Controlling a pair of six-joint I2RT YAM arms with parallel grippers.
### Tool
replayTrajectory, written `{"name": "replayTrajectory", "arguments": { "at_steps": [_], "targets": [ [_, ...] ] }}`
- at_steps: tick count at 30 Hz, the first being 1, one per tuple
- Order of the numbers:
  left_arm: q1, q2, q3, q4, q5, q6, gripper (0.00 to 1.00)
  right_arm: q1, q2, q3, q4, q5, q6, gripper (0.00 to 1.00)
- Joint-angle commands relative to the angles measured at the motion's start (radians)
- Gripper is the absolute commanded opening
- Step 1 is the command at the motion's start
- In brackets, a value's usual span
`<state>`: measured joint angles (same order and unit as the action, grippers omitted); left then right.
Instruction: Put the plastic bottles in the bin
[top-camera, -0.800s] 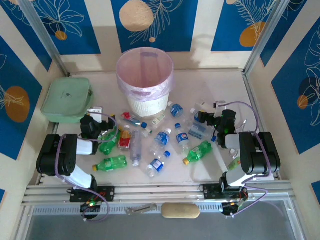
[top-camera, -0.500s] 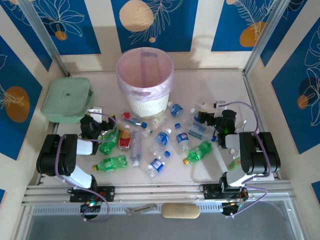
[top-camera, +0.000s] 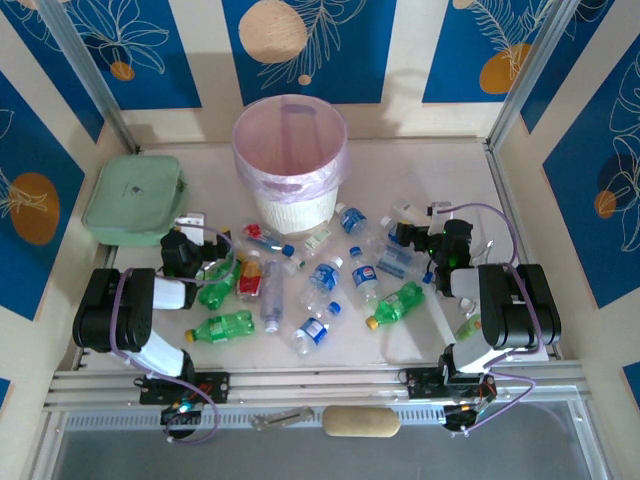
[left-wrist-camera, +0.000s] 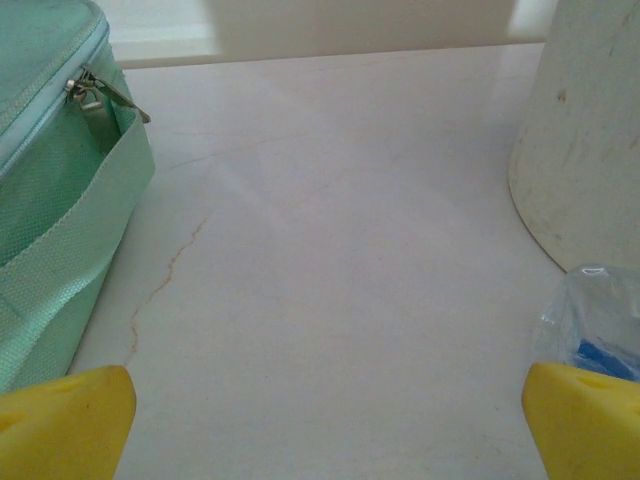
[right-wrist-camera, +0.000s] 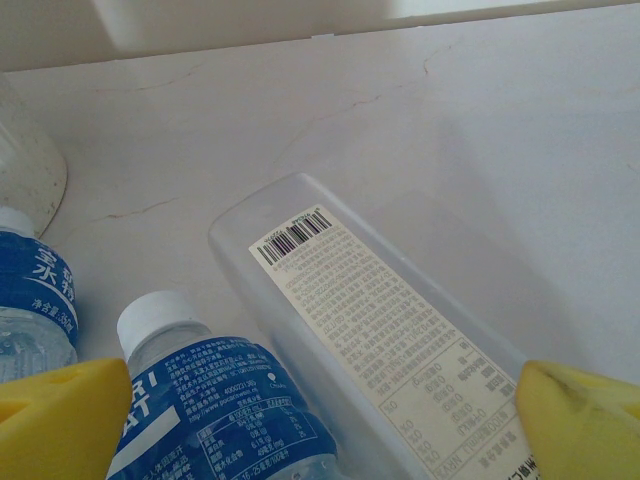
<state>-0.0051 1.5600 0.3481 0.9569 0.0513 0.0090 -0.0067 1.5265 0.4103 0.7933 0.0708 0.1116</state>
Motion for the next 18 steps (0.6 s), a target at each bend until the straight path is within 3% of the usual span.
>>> {"name": "replayTrajectory", "arguments": {
  "at_steps": [1, 8, 12, 16, 18],
  "targets": [
    [-0.007, 0.006, 0.020, -0.001, 0.020, 0.006, 0.99, 0.002, -0.005, 0.012, 0.003, -0.004, -0.011, 0.99],
    [-0.008, -0.049, -0.027, 0.047, -0.047, -0.014, 0.99, 0.052, -0.151, 0.034, -0.157, 0.110, -0.026, 1.00],
    [-0.017, -0.143, -0.049, 0.002, -0.125, -0.025, 0.99, 0.092, -0.252, 0.133, -0.444, 0.138, 0.050, 0.99],
    [-0.030, -0.297, -0.028, -0.148, -0.201, -0.040, 0.99, 0.150, -0.301, 0.239, -0.690, 0.106, 0.100, 0.97],
    [-0.030, -0.377, 0.001, -0.241, -0.213, -0.112, 0.99, 0.203, -0.310, 0.297, -0.803, 0.114, 0.086, 0.97]
  ]
}}
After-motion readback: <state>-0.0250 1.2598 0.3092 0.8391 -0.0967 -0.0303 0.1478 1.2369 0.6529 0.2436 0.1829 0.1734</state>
